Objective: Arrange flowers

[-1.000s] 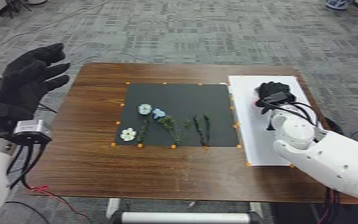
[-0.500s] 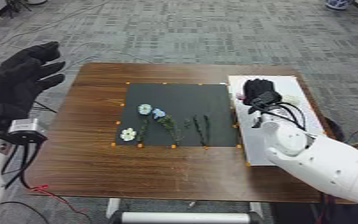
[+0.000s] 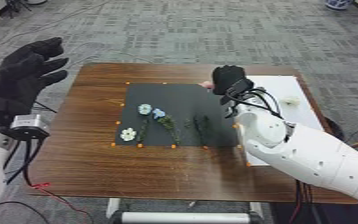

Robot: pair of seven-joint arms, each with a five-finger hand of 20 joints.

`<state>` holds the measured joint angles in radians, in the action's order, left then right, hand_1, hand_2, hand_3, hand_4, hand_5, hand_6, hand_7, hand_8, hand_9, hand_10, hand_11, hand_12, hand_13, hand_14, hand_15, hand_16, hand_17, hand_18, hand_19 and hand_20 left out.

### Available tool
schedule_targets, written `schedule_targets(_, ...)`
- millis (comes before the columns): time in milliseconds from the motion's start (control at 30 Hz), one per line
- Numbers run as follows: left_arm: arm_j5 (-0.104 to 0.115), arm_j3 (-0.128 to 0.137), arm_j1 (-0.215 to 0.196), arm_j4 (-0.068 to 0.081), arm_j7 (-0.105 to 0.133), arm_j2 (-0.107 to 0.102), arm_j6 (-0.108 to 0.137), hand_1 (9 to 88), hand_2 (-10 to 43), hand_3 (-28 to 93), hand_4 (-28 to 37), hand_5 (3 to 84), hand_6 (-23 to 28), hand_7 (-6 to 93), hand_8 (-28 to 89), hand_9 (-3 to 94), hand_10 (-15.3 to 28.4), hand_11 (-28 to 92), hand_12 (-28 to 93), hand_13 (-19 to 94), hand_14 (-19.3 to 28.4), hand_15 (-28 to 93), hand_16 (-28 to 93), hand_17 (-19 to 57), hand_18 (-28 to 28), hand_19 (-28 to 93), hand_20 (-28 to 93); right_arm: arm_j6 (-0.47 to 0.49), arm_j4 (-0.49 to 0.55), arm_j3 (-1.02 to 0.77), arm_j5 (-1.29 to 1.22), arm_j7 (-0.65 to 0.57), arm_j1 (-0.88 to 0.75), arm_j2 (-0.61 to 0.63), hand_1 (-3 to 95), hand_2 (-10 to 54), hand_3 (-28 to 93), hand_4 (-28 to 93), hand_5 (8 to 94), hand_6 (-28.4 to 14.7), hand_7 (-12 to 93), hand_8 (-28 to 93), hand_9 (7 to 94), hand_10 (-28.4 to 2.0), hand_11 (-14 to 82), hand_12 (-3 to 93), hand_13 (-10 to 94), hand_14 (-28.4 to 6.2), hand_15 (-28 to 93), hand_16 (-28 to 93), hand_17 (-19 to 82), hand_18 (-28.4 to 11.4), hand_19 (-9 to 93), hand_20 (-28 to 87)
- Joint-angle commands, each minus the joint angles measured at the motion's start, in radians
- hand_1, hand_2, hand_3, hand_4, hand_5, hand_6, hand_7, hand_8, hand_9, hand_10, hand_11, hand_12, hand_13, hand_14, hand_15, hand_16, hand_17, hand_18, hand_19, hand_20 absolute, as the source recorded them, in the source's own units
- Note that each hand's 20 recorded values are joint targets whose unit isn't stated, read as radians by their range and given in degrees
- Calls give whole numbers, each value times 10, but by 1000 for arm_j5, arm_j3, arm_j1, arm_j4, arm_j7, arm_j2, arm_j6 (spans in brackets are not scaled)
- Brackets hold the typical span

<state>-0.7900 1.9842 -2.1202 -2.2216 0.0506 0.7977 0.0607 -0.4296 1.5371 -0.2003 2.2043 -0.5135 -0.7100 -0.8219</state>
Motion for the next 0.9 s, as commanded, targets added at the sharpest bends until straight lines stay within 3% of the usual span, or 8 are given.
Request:
schedule_targets(33,9,-17,75,18,-23,-55,-18,249,-49,713,-264,249,22,256,-117,190,102,215,193,102,139,417,-31,-108,211,423,80,22,38,236,14,-2,192,-94,470,-95,876,-249,778,29,407,-21,891,-56,150,458,802,-32,870,319,494,-206,932,679)
schedule_targets(133,7,-69,144,36,-25,-78,-36,245,-48,711,-265,249,22,256,-117,191,102,214,193,102,138,416,-31,-108,212,423,80,35,30,281,15,-11,217,-121,467,-95,878,-247,779,29,408,-21,892,-55,148,460,802,-33,870,320,494,-206,932,679)
schedule_targets(200,6,-81,161,35,-21,-79,-41,245,-48,710,-265,249,22,255,-117,190,101,213,193,103,138,415,-31,-108,211,423,80,42,24,303,19,-20,228,-140,467,-95,878,-247,779,30,407,-23,894,-55,146,460,802,-33,870,319,494,-207,932,679)
schedule_targets(300,6,-92,170,35,-21,-76,-40,245,-47,710,-265,248,22,254,-117,189,99,212,194,104,137,412,-30,-108,211,424,80,56,19,309,21,-21,219,-154,465,-95,878,-245,780,31,407,-23,894,-54,144,461,801,-34,871,320,494,-206,932,679)
schedule_targets(467,6,-85,158,31,-20,-72,-38,246,-49,712,-261,249,23,250,-116,189,100,210,193,104,136,409,-30,-107,212,422,79,80,-41,275,36,38,190,-180,466,-95,877,-250,781,34,404,-26,894,-50,138,458,801,-33,871,321,494,-205,932,680)
schedule_targets(900,7,-112,183,42,-22,-76,-42,248,-50,711,-259,249,24,246,-113,187,100,209,192,103,135,409,-29,-107,211,421,80,96,-63,381,47,-24,236,-207,461,-95,876,-254,780,41,399,-35,897,-47,124,446,797,-33,869,323,490,-204,932,679)
